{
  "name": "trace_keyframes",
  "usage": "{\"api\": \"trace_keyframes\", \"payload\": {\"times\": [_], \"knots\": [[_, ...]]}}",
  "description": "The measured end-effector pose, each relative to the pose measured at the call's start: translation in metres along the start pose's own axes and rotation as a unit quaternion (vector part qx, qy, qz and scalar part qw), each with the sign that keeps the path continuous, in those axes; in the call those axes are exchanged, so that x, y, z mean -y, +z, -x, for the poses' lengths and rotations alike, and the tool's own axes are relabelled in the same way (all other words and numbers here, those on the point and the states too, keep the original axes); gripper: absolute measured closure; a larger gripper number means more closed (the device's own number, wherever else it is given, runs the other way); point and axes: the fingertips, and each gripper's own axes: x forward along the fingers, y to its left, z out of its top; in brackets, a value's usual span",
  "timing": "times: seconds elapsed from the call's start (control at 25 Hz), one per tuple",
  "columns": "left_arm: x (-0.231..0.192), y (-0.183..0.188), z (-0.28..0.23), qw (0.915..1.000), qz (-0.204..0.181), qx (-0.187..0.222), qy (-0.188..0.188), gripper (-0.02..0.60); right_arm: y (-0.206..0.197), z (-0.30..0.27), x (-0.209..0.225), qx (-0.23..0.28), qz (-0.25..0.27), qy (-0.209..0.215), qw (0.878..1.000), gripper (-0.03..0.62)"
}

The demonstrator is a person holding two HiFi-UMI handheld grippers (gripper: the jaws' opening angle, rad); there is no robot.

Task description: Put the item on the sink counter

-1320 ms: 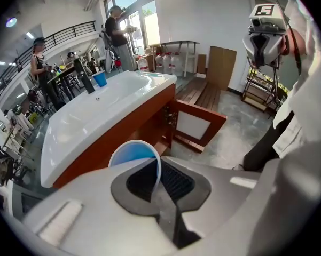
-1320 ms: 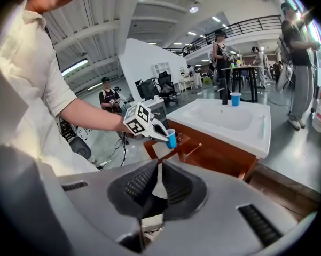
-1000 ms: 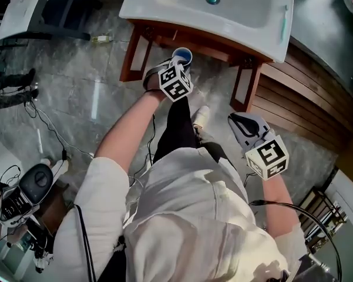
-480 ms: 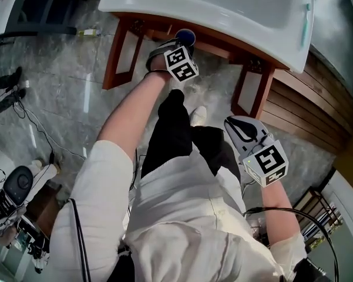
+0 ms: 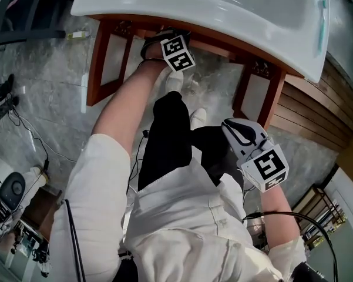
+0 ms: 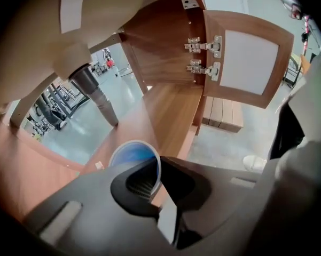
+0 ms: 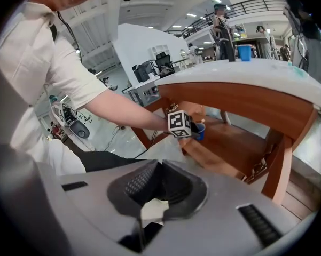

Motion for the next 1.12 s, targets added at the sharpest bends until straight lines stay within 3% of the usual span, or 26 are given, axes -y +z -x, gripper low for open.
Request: {"api": "trace_keyframes", "payload": {"times": [0.52, 0.84, 1.12], "knots": [[-0.011, 0.013, -0.011, 0.9996, -0.024, 0.003, -0.015, 0.555, -0.007, -0.005, 0.016, 0.001, -0.012, 0.001, 1.000, 0.569], [-0.010, 0.007, -0.011, 0.9997, -0.024, -0.004, -0.007, 0.501, -0.007, -0.002, 0.019, 0.005, -0.016, 0.000, 1.000, 0.569], [-0.006, 0.006, 0.019, 0.9998, -0.018, -0.002, 0.007, 0.474, -0.003, 0.007, 0.009, 0.006, -0.012, 0.005, 1.000, 0.569]]}}
